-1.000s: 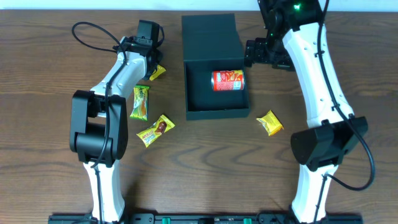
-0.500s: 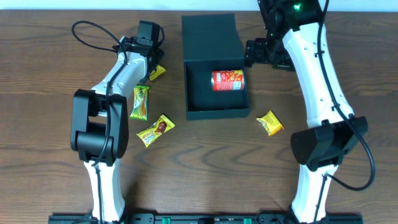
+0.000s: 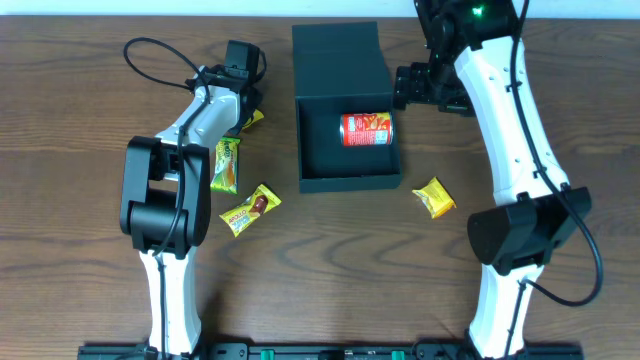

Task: Pack container
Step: 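Carry the yellow pouch with the left gripper into the box, then release the pouch beside the can and pull the left arm back, then move left gripper to Apollo packet and right gripper to small yellow candy, then grasp the small yellow candy with the right gripper and carry it into the box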

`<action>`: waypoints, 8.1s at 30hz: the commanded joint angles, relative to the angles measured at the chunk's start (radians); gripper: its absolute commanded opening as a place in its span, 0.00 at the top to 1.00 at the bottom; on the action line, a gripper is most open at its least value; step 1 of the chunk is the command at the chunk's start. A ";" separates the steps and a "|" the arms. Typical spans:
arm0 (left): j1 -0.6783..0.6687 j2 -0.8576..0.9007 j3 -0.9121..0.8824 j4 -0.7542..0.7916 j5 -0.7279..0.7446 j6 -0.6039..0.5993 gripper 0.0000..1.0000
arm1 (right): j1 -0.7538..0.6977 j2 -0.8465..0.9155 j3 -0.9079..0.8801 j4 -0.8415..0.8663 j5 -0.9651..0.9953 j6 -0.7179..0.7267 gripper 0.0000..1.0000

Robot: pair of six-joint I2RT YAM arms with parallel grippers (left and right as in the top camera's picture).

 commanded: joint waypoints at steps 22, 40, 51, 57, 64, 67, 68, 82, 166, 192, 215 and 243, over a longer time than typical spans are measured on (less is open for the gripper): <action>0.000 0.014 0.275 -0.309 -0.018 0.387 0.60 | -0.008 -0.029 0.018 0.048 0.011 -0.010 0.01; -0.153 0.014 0.552 -0.752 0.083 0.636 0.65 | -0.008 -0.029 0.018 0.128 0.011 -0.010 0.01; -0.310 0.013 0.575 -0.809 0.121 0.635 0.64 | -0.008 -0.029 0.018 0.138 0.011 -0.011 0.01; -0.366 0.013 0.580 -0.805 0.141 0.626 0.64 | -0.008 -0.029 0.018 0.140 0.011 -0.028 0.01; -0.385 0.014 0.579 -0.747 0.056 0.536 0.63 | -0.008 -0.029 0.018 0.137 0.011 -0.045 0.01; -0.385 0.014 0.579 -0.710 0.037 0.520 0.63 | -0.008 -0.029 0.018 0.130 0.011 -0.048 0.01; -0.385 0.015 0.579 -0.702 0.034 0.512 0.63 | -0.008 -0.029 0.018 0.129 0.011 -0.048 0.01; -0.382 0.021 0.566 -0.691 -0.039 0.493 0.56 | -0.008 -0.029 0.018 0.102 0.011 -0.051 0.01; -0.056 -0.850 -0.560 -0.558 0.117 0.564 0.05 | -0.095 -0.296 -1.252 0.860 0.019 -0.439 0.34; -0.056 -0.850 -0.560 -0.546 0.117 0.563 0.05 | -0.095 -0.296 -1.063 0.680 -0.101 -0.357 0.56; -0.056 -0.850 -0.560 -0.484 0.110 0.564 0.05 | 0.032 -0.296 -0.799 0.531 -0.153 -0.102 0.58; -0.056 -0.850 -0.560 -0.466 0.057 0.583 0.05 | 0.133 -0.296 -0.801 0.674 -0.123 0.027 0.42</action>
